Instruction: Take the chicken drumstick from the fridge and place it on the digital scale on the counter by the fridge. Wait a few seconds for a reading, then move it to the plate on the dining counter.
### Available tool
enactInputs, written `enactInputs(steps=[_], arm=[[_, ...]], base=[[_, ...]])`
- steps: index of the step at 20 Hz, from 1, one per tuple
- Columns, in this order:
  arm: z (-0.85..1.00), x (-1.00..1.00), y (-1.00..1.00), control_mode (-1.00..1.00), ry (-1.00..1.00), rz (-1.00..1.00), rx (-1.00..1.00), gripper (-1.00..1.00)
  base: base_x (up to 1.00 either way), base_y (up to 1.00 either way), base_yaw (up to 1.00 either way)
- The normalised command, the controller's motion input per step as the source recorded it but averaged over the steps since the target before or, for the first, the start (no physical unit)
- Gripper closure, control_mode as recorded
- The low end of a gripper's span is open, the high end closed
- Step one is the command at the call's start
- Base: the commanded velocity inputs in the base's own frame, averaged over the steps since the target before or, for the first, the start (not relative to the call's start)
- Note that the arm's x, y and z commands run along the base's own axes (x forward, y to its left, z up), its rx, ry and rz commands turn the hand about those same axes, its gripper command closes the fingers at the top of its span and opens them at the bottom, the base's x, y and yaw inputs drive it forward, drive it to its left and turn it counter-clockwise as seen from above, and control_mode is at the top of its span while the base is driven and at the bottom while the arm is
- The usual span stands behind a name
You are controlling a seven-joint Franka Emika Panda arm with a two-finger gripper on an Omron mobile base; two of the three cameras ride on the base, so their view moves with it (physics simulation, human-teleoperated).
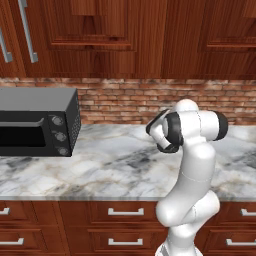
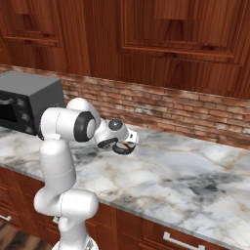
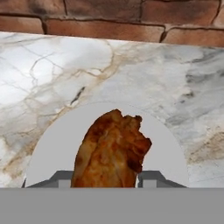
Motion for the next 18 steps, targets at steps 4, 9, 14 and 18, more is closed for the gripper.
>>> enactInputs(steps=[4,9,14,18], arm=[[-0.12,0.00,-0.02,-1.00,0.00,0.02,0.00,1.00],[0.58,-0.48,0.00,-1.00,-0.12,0.02,0.03,1.00],[0.94,-0.76,0.00,-1.00,-0.11,0.01,0.05,1.00],[1.00,-0.98,0.04,-1.00,-0.01,0.01,0.08,1.00]], base=[[0.00,0.00,0.00],[0.00,0.00,0.00],[0.00,0.00,0.00],[0.00,0.00,0.00]])
